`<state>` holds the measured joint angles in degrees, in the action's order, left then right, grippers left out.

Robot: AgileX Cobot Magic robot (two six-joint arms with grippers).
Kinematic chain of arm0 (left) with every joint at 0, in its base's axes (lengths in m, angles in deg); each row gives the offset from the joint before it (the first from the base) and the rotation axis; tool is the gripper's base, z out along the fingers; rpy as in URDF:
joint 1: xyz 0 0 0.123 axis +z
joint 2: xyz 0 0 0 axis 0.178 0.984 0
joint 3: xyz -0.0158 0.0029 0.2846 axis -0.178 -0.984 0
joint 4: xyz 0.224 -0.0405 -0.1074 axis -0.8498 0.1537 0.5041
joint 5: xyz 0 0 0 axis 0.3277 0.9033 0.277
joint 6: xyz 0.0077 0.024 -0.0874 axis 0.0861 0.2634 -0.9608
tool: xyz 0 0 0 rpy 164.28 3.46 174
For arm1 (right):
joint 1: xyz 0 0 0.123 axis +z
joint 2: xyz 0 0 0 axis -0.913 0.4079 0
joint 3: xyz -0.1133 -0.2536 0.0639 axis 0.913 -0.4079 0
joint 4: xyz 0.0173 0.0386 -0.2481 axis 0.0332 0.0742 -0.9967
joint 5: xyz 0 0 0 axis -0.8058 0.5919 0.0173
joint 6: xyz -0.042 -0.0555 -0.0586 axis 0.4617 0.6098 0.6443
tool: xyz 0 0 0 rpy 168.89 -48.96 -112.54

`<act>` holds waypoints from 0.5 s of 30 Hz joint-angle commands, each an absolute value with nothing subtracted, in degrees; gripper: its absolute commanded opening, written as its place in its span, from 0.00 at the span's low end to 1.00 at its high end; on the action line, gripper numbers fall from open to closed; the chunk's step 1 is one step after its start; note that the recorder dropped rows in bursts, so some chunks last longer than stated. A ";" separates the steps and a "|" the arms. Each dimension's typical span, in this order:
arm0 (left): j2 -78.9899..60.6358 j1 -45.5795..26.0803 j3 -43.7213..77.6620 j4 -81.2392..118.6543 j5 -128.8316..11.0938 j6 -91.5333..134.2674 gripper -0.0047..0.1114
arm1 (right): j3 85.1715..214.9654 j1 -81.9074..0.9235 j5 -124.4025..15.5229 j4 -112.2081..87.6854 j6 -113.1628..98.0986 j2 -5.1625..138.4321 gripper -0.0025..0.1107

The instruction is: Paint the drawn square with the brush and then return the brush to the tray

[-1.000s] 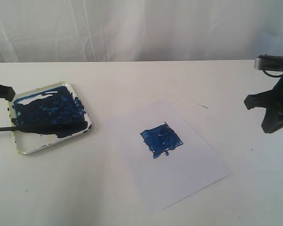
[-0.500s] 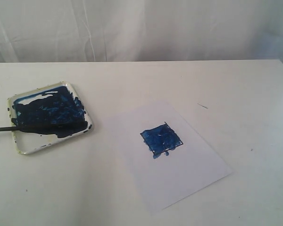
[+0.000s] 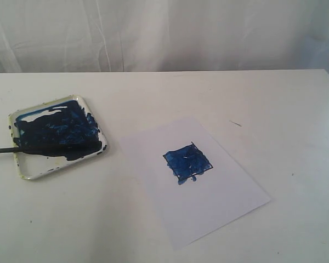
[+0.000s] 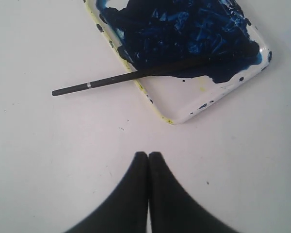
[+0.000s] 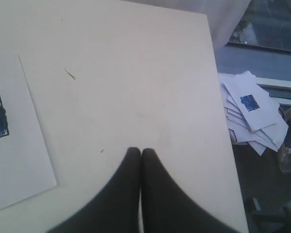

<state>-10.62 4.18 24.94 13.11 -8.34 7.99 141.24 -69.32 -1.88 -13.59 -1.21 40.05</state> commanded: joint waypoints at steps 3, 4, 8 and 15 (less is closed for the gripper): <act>-13.01 4.47 24.91 13.35 -7.59 8.82 0.04 | 140.90 -69.77 -0.91 -14.09 -1.51 38.70 0.02; -13.36 4.47 24.91 13.35 -7.59 8.82 0.04 | 140.90 -69.77 -0.48 -14.09 -1.51 38.58 0.02; -15.37 4.47 24.91 13.35 -7.87 8.82 0.04 | 140.17 -69.77 -0.58 -13.96 -1.51 36.88 0.02; -19.95 4.47 24.91 13.35 -7.87 8.82 0.04 | 139.65 -69.77 -0.77 -13.96 -1.51 29.92 0.02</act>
<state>-18.02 4.18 24.94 13.11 -8.43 8.75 139.90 -69.32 -0.57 -13.59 -1.21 31.97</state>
